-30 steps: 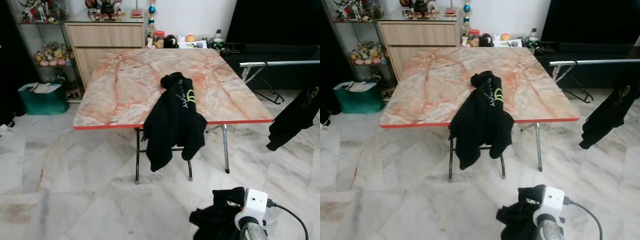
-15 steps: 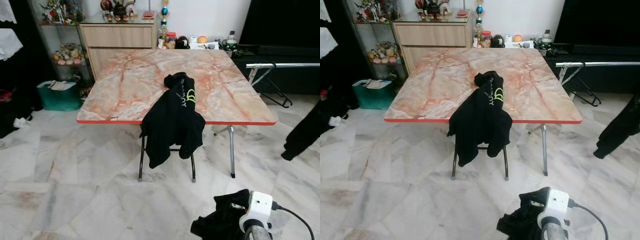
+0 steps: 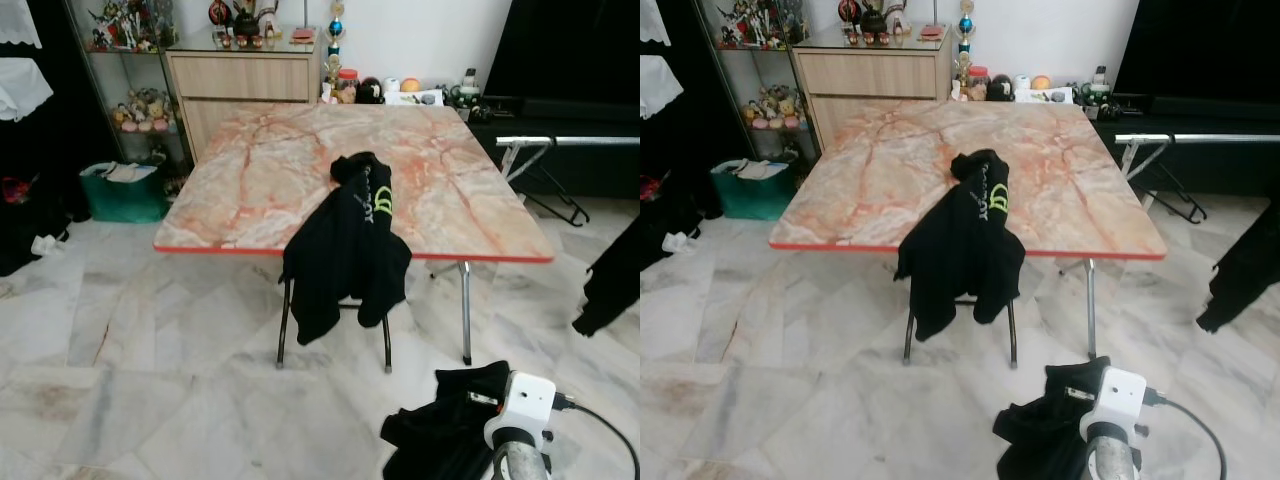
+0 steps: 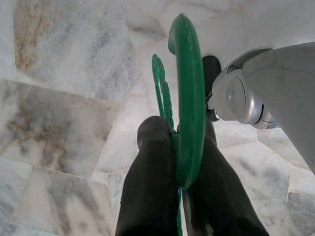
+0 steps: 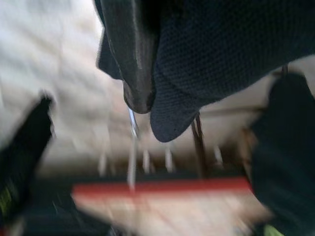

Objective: Hang hanger

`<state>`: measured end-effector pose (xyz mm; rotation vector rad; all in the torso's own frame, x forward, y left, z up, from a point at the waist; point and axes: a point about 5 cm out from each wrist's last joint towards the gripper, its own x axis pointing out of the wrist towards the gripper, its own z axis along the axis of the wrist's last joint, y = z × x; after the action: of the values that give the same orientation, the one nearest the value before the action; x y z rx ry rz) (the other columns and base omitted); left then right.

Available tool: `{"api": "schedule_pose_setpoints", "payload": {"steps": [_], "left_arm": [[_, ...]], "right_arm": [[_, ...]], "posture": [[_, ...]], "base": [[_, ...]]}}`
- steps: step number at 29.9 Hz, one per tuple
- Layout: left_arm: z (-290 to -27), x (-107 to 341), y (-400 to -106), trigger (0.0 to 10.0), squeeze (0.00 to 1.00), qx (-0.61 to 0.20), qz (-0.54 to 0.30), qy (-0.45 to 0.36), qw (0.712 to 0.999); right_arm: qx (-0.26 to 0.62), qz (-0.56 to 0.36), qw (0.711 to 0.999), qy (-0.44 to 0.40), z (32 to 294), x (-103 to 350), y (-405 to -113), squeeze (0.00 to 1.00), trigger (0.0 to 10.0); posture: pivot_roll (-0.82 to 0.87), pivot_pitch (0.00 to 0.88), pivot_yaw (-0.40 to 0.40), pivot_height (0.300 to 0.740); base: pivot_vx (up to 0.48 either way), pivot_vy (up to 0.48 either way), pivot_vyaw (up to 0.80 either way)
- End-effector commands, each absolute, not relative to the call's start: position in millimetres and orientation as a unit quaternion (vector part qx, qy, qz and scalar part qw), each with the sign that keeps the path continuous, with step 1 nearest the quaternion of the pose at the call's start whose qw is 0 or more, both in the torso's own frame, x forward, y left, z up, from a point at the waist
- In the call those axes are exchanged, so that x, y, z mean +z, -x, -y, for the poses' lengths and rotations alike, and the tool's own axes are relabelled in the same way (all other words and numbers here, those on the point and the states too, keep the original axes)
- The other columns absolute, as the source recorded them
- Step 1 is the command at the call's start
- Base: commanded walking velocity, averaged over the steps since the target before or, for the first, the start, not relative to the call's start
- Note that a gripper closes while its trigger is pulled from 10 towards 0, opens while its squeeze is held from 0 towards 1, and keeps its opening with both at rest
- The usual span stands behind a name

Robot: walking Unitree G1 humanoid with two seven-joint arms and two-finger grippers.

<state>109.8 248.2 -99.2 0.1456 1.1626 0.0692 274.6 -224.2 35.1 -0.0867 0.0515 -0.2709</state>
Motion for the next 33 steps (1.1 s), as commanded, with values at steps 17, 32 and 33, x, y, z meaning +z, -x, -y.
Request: {"api": "schedule_pose_setpoints", "payload": {"steps": [17, 32, 33], "left_arm": [[-249, -102, -99, 10.0, 0.0, 0.039, -0.557, -0.066, 0.827], [-252, -101, -99, 10.0, 0.0, 0.037, -0.557, -0.067, 0.827], [-252, -101, -99, 10.0, 0.0, 0.037, -0.557, -0.067, 0.827]], "right_arm": [[-0.088, 0.211, 0.972, 0.045, 177, 177, -329, 0.0, 10.0], [-0.042, 0.234, 0.971, 0.02, 157, 239, -378, 0.0, 10.0], [-0.042, 0.234, 0.971, 0.02, 157, 239, -378, 0.0, 10.0]], "posture": [[0.15, 0.0, -0.01, 0.74], [0.14, 0.0, -0.009, 0.74], [0.14, 0.0, -0.009, 0.74]], "base": [[0.446, 0.0, 0.0], [0.48, 0.0, 0.0], [0.48, 0.0, 0.0]]}}
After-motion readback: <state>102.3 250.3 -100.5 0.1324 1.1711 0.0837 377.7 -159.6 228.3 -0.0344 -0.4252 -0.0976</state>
